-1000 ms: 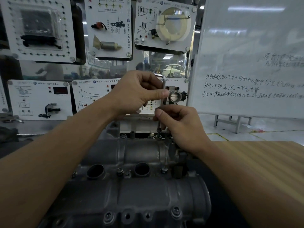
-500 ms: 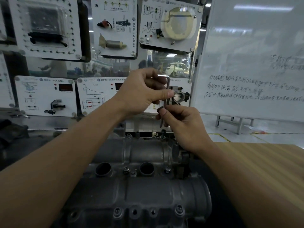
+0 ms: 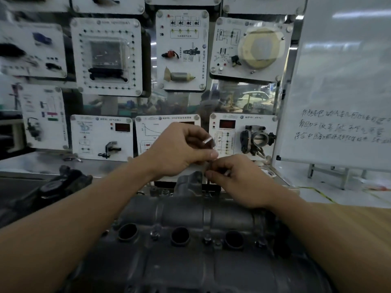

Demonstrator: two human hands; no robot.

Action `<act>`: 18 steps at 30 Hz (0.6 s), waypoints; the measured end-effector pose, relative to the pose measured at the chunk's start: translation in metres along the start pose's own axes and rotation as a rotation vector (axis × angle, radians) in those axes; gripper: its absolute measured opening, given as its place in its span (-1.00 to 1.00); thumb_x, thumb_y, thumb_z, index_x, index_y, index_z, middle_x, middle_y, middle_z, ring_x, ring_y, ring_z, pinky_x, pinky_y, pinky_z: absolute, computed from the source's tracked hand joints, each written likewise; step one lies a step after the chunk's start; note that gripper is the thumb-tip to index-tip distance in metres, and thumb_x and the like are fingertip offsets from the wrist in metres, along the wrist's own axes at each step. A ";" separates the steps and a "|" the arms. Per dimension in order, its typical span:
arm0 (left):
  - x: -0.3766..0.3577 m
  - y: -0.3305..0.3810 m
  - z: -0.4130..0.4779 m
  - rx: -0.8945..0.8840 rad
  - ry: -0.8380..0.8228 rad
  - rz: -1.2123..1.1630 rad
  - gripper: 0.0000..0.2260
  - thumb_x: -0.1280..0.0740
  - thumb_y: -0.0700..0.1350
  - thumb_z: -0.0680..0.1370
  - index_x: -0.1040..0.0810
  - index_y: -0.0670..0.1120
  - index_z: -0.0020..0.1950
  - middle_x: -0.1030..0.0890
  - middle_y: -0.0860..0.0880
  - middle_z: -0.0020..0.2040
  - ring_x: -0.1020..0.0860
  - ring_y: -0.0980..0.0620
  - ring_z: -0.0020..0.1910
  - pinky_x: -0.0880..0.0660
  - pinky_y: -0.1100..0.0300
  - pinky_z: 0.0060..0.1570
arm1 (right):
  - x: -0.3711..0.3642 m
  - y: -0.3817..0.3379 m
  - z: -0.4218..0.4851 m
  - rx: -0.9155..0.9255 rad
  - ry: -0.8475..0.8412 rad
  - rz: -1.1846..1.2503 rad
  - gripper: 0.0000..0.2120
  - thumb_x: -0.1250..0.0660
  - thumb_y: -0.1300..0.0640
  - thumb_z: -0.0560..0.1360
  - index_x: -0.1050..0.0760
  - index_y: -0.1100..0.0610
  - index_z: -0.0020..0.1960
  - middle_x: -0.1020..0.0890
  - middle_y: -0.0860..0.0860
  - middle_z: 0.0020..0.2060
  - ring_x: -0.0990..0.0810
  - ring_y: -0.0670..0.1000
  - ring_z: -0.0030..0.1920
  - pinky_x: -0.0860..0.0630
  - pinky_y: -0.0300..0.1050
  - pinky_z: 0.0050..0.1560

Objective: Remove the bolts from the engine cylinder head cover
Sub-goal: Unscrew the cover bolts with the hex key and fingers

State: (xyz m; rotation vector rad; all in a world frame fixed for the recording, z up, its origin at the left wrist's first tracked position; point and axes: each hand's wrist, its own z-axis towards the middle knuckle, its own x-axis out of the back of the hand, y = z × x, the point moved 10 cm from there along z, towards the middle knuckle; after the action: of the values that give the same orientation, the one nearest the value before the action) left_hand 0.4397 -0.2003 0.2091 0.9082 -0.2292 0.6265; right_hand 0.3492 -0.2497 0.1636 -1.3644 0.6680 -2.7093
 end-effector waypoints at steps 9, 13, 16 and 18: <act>-0.001 -0.007 0.000 -0.024 -0.046 -0.145 -0.87 -0.40 -0.23 0.51 -0.65 -0.11 0.05 -0.74 -0.04 -0.12 -0.70 0.04 -0.09 -0.63 0.19 -0.19 | 0.003 -0.002 -0.001 0.024 0.015 0.038 -0.71 -0.30 0.08 0.61 -0.55 0.19 -0.24 -0.53 0.13 -0.42 -0.42 0.05 -0.43 -0.38 -0.06 -0.35; -0.012 -0.004 0.004 0.010 -0.194 -0.106 -0.82 -0.33 -0.25 0.58 -0.63 -0.07 0.13 -0.73 -0.02 -0.02 -0.68 0.03 0.02 -0.63 0.16 -0.09 | 0.000 0.003 0.000 -0.004 -0.001 0.023 -0.65 -0.32 0.09 0.60 -0.45 0.05 -0.37 -0.41 -0.11 -0.52 -0.35 -0.13 -0.46 -0.31 -0.24 -0.40; -0.019 -0.003 0.011 0.051 -0.314 -0.071 -0.81 -0.31 -0.25 0.59 -0.61 -0.12 0.18 -0.72 -0.05 0.02 -0.66 -0.03 0.08 -0.61 0.20 -0.06 | 0.000 0.003 -0.001 -0.005 -0.002 0.018 -0.66 -0.33 0.10 0.60 -0.48 0.09 -0.35 -0.43 -0.10 -0.51 -0.38 -0.15 -0.46 -0.32 -0.31 -0.40; -0.024 -0.004 0.014 0.057 -0.358 -0.076 -0.81 -0.30 -0.25 0.59 -0.60 -0.15 0.18 -0.72 -0.05 0.02 -0.66 -0.03 0.06 -0.60 0.21 -0.05 | 0.001 0.005 0.000 -0.007 0.001 0.020 -0.67 -0.33 0.11 0.60 -0.50 0.12 -0.34 -0.44 -0.10 -0.51 -0.39 -0.15 -0.46 -0.33 -0.34 -0.40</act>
State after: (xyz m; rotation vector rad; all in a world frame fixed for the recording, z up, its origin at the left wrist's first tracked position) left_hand 0.4243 -0.2229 0.2044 1.0765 -0.4968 0.3979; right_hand 0.3478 -0.2544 0.1620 -1.3511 0.6884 -2.6949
